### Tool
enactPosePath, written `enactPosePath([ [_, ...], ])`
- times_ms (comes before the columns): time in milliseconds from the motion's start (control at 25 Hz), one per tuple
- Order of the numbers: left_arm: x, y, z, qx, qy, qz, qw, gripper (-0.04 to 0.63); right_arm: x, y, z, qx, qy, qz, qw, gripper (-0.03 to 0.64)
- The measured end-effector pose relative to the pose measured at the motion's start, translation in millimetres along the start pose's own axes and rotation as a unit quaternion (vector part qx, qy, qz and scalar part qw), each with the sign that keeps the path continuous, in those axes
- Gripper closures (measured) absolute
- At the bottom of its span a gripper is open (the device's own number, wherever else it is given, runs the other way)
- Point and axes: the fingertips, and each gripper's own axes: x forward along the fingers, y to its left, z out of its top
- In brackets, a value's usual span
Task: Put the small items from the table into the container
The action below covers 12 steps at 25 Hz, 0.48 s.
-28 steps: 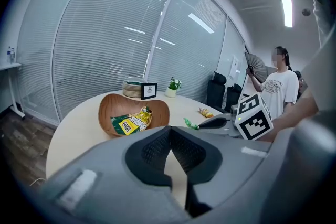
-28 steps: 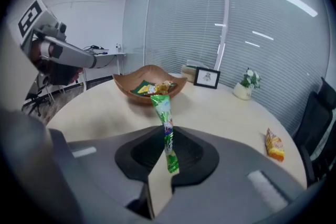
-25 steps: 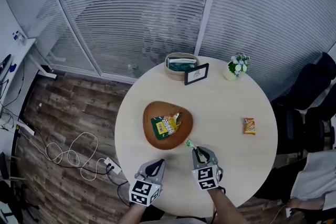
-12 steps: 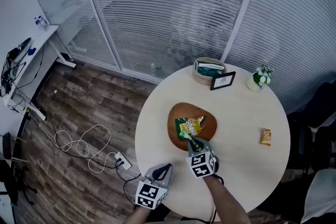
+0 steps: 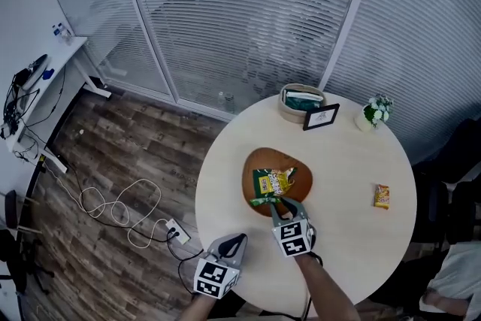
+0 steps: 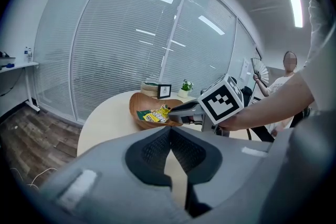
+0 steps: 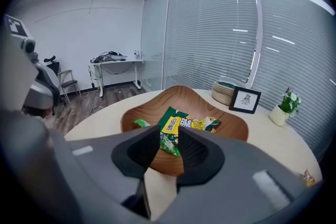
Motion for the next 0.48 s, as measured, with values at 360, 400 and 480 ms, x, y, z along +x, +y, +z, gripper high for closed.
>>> enactPosePath([
  [360,49.0,-44.4,13.8,0.029,0.007,-0.052,0.9982,0.6,-75.5,-50.5,-29.9,0.045,-0.036,-0.075,0.996,0.614],
  [400,55.8,-52.7,15.0,0.033,0.009,-0.059,0.9977,0.6,-85.9,-59.5,-37.3,0.058,-0.036,-0.086,0.994,0.615],
  [480,70.4,-71.3,17.1,0.043,0.013,-0.076,0.9961,0.6,-106.8,-77.8,-55.4,0.089,-0.038,-0.107,0.99,0.615],
])
